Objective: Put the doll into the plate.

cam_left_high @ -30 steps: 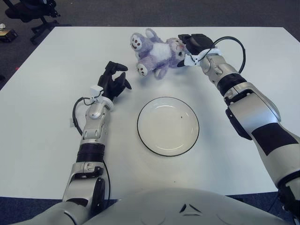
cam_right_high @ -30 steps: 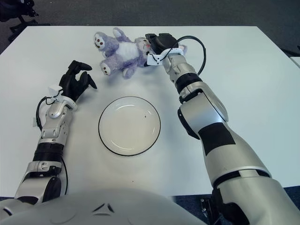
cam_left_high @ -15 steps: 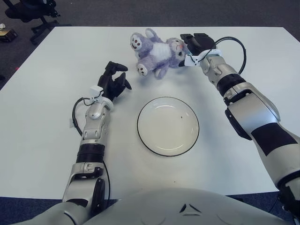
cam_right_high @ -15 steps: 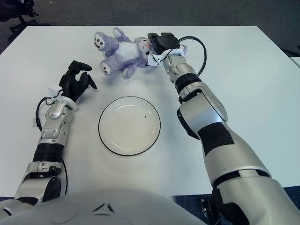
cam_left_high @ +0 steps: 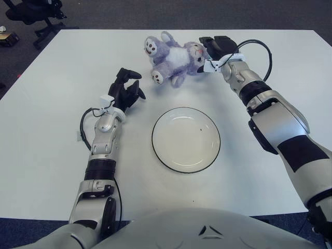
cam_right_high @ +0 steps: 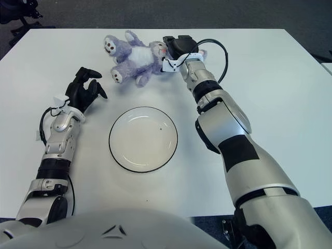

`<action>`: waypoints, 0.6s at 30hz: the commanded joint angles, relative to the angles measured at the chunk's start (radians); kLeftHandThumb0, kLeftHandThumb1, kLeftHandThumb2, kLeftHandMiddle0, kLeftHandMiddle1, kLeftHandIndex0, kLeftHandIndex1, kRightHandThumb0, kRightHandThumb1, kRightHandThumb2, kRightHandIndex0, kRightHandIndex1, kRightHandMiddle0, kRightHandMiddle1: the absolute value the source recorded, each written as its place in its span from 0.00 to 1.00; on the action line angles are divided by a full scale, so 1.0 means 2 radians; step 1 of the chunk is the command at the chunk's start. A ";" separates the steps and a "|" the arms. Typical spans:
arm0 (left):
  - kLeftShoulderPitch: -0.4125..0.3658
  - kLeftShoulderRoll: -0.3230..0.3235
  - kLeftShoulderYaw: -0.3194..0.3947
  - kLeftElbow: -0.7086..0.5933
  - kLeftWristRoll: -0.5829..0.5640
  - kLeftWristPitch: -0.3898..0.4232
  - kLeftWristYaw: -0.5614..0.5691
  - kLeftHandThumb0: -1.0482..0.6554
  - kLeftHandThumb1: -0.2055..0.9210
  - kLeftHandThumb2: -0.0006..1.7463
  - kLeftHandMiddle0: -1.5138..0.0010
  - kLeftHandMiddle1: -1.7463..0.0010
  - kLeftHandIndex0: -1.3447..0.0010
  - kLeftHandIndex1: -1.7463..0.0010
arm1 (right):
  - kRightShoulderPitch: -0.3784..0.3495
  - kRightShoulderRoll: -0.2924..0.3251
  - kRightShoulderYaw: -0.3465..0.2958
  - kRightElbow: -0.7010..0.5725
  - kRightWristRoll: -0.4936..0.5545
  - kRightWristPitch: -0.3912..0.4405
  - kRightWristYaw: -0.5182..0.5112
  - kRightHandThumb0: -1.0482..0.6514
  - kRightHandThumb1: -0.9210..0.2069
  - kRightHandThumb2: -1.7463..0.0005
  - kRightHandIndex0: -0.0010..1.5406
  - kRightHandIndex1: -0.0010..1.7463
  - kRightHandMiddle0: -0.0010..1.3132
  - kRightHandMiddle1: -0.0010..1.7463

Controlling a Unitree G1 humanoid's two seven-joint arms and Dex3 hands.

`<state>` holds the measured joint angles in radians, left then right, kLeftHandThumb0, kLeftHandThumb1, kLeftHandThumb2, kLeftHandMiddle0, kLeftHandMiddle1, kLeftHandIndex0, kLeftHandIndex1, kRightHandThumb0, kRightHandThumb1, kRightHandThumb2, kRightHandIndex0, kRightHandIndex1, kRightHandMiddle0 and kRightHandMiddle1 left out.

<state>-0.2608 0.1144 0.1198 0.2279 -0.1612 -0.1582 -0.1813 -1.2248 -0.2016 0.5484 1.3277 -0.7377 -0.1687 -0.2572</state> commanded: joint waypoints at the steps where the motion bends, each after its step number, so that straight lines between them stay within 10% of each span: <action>1: 0.007 -0.001 -0.005 0.009 0.038 -0.056 0.027 0.41 1.00 0.27 0.44 0.00 0.81 0.03 | -0.007 0.004 0.000 0.005 0.001 0.002 0.008 0.26 0.06 1.00 0.23 0.01 0.28 0.02; 9: -0.001 0.026 -0.030 0.093 0.208 -0.270 0.144 0.41 1.00 0.23 0.59 0.00 0.76 0.08 | -0.003 0.005 0.001 0.007 0.000 0.004 0.010 0.26 0.07 1.00 0.27 0.01 0.29 0.02; 11: 0.000 0.032 -0.033 0.096 0.230 -0.278 0.162 0.43 1.00 0.13 0.69 0.00 0.83 0.34 | -0.003 0.005 0.001 0.007 0.000 0.004 0.010 0.27 0.07 1.00 0.27 0.01 0.29 0.02; 18: -0.004 0.047 -0.047 0.104 0.328 -0.291 0.256 0.31 0.98 0.01 0.78 0.47 0.87 0.63 | -0.002 0.004 0.001 0.007 0.000 0.006 0.011 0.27 0.08 1.00 0.28 0.01 0.30 0.02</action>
<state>-0.3008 0.1934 0.0447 0.3854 0.4125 -0.7173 0.2512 -1.2251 -0.1971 0.5484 1.3336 -0.7377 -0.1619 -0.2404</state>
